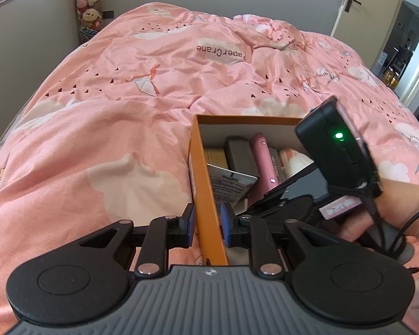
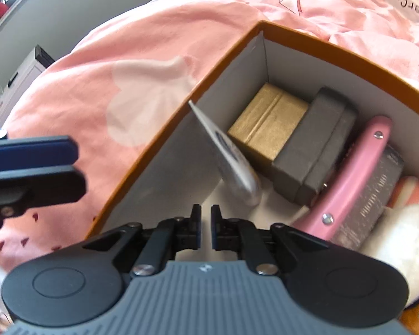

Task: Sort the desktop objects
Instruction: 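Withdraw both tools and move them to the items beside the box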

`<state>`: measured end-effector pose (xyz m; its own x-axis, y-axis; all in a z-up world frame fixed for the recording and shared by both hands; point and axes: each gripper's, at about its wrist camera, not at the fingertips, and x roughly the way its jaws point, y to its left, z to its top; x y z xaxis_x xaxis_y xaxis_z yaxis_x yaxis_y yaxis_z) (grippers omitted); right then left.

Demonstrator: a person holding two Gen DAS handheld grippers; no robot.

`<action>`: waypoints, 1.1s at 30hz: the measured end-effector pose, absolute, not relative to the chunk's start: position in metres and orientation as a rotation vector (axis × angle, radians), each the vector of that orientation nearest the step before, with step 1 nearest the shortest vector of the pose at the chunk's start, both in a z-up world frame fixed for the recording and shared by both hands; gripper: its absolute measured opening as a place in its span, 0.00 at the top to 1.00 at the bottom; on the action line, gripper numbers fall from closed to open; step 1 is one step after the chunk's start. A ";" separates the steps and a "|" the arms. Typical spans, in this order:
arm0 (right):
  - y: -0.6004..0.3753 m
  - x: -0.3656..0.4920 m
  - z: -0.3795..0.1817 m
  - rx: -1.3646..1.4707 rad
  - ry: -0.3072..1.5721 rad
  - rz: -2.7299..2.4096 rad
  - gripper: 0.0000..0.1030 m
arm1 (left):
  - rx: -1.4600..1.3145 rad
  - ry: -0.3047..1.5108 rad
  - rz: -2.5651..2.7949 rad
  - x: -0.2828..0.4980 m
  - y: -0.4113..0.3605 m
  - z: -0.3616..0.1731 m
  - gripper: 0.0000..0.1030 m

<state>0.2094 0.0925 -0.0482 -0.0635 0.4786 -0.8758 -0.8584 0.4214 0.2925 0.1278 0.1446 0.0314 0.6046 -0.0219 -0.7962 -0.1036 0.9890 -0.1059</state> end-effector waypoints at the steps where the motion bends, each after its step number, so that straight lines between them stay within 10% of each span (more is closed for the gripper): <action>1: 0.090 0.207 -0.045 -0.422 1.178 1.143 0.91 | -0.142 0.922 0.042 0.127 0.142 0.031 0.80; 20: -0.050 0.127 0.029 -0.384 0.612 0.989 0.90 | -0.047 0.822 -0.152 0.077 0.084 0.050 0.80; 33: -0.136 0.080 0.001 -0.260 0.687 0.864 0.76 | 0.186 0.888 -0.177 0.039 0.063 -0.008 0.61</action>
